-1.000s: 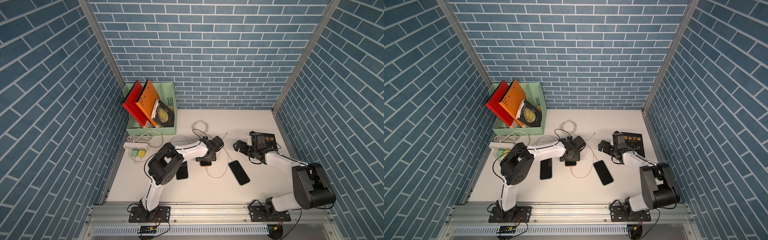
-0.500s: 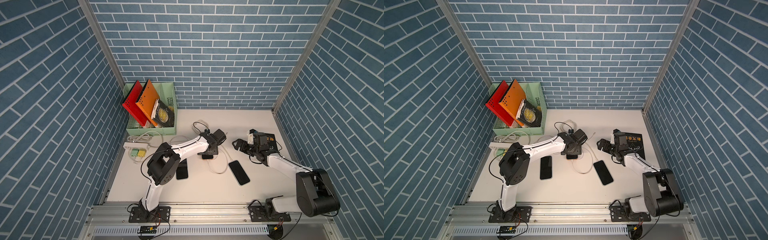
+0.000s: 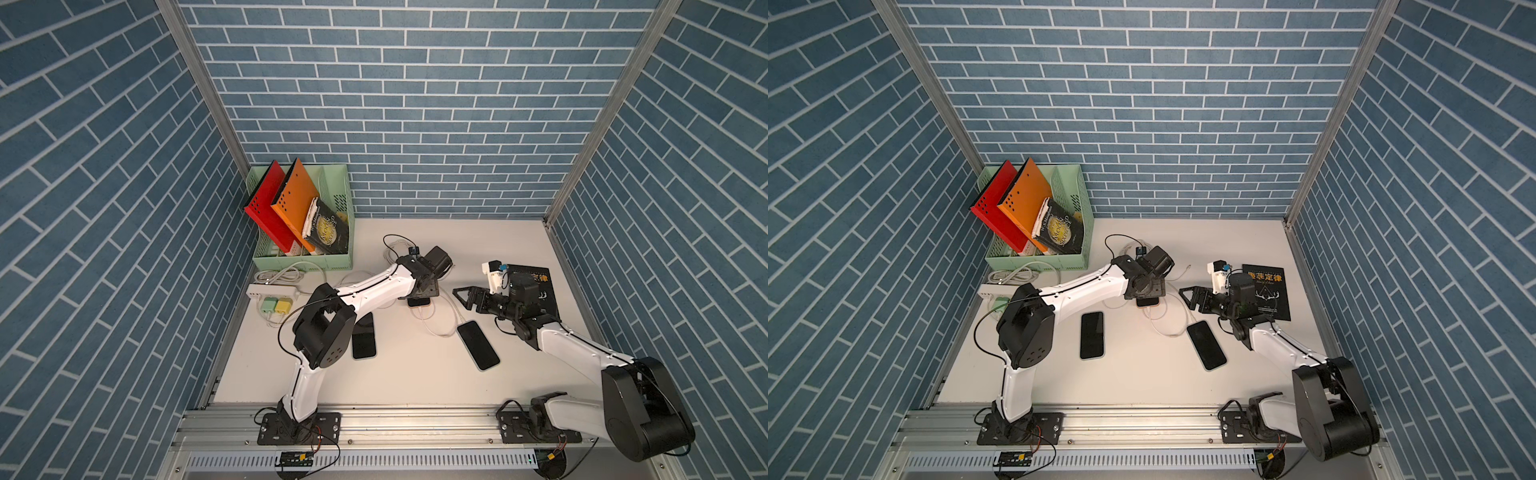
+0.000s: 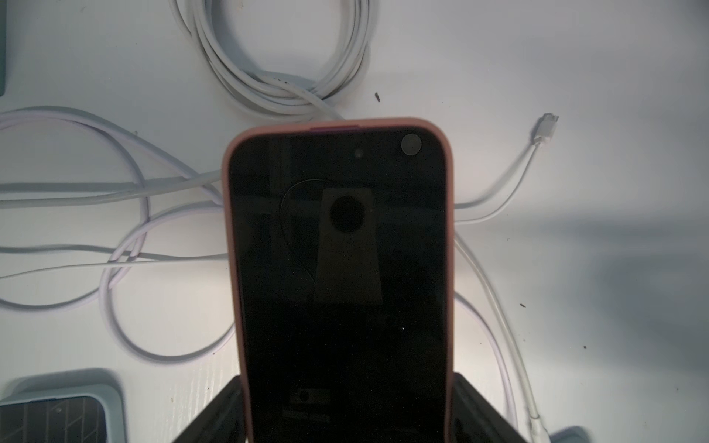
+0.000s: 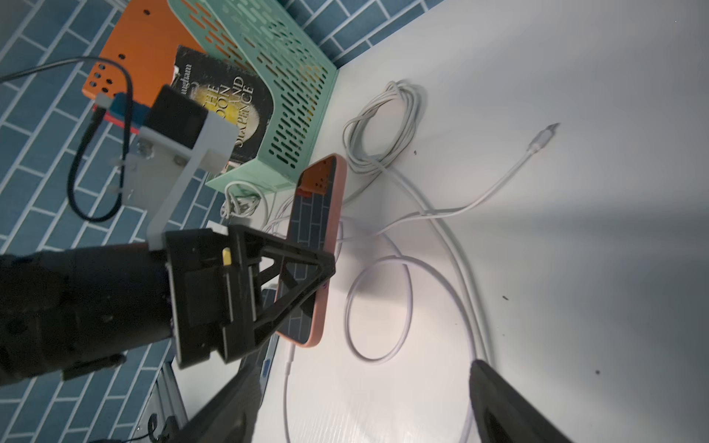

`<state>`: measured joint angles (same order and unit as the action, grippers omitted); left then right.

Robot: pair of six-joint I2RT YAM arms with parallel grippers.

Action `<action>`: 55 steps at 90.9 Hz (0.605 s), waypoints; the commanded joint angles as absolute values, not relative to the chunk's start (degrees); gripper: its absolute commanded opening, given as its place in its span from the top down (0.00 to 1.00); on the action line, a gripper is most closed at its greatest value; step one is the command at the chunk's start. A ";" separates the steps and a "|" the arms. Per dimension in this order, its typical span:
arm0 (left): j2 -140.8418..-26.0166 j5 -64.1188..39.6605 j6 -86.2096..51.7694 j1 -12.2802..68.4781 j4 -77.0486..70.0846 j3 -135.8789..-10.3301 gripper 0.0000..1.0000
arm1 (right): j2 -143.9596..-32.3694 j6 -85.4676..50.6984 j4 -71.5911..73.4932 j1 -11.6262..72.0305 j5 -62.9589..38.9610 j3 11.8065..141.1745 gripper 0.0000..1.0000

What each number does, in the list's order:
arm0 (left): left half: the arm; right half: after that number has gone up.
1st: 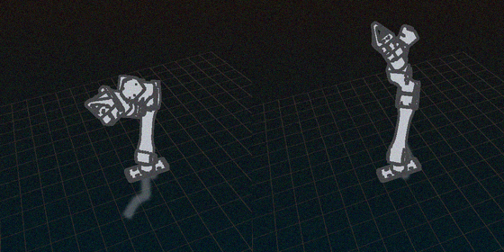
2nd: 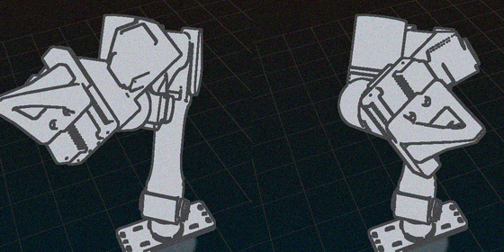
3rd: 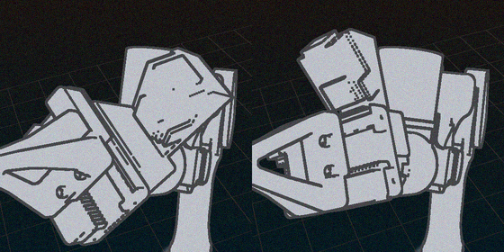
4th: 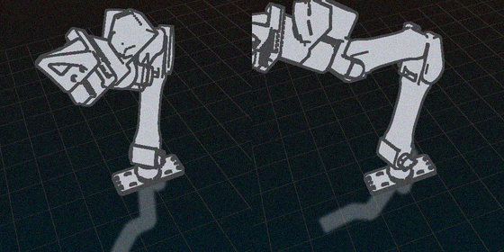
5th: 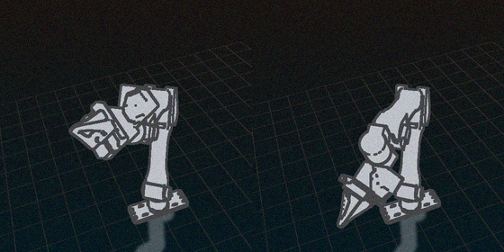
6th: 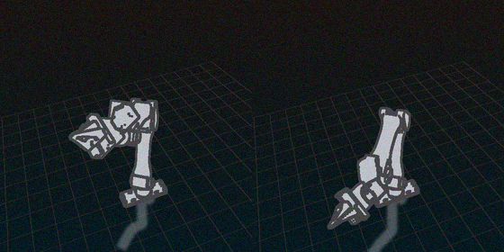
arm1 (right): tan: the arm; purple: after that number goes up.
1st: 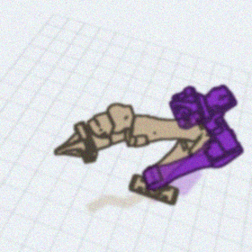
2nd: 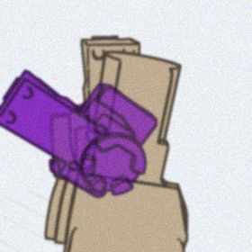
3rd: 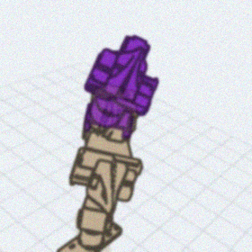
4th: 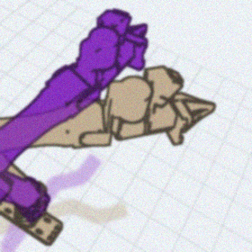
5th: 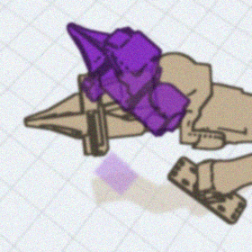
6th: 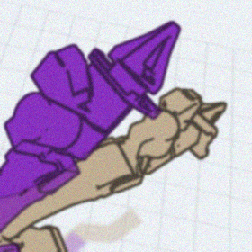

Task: Unplug the charging cable from the phone
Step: Remove the charging cable from the phone.

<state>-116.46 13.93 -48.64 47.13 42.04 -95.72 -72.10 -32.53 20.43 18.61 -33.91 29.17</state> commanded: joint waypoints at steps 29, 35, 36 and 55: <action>-111.85 16.53 -53.25 46.32 39.29 -95.23 0.88 | -73.99 -31.24 33.45 25.26 -43.61 23.05 0.25; -111.56 16.63 -53.61 46.32 39.03 -95.06 0.88 | -75.40 -32.11 35.09 26.02 -43.51 22.95 0.25; -111.50 16.62 -53.61 46.32 39.03 -95.08 0.88 | -75.67 -32.36 35.47 26.15 -43.51 22.95 0.25; -111.04 16.01 -54.30 46.32 38.47 -94.71 0.88 | -82.02 -34.95 40.45 29.56 -42.93 24.98 0.29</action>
<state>-112.92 14.55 -53.36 46.72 39.99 -95.20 -79.15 -33.21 35.90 27.92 -42.33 23.62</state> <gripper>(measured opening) 0.782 0.720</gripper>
